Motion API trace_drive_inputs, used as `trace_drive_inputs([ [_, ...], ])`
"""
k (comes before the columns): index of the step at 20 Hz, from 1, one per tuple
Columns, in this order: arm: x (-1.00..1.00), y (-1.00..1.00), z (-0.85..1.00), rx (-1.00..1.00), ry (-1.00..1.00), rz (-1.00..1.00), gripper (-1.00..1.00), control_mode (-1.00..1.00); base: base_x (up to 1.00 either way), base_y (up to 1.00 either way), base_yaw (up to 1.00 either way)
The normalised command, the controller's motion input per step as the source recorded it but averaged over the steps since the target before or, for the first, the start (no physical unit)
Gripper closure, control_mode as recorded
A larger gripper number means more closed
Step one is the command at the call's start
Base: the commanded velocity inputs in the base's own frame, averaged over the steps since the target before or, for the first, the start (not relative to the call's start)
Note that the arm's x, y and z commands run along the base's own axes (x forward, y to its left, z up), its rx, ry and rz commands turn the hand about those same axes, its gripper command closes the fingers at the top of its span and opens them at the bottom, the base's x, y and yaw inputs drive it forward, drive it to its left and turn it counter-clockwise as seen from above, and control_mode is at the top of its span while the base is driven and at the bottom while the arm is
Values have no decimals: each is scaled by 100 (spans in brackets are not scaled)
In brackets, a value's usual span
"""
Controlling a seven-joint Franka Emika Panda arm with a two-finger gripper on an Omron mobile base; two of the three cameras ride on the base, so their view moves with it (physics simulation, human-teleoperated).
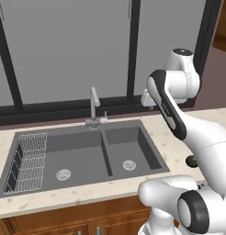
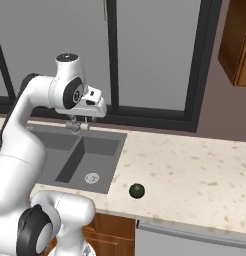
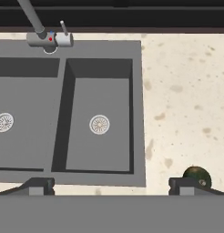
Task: Turn on the sink faucet. Then move the squash from the counter to the sink. Turn off the sink. Move the vegetable from the sink to the pot next to the stove. Finally move the pot to the front right burner.
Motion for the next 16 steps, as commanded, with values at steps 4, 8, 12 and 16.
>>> trace_drive_inputs([
  [4,0,0,0,0,0,0,-100,100,0,0,0],
  [8,0,3,-17,0,-2,3,-100,-100,0,0,0],
  [12,-2,46,-91,-4,0,7,-100,-100,0,0,0],
  [16,2,6,-60,-1,0,12,-100,-100,0,0,0],
])
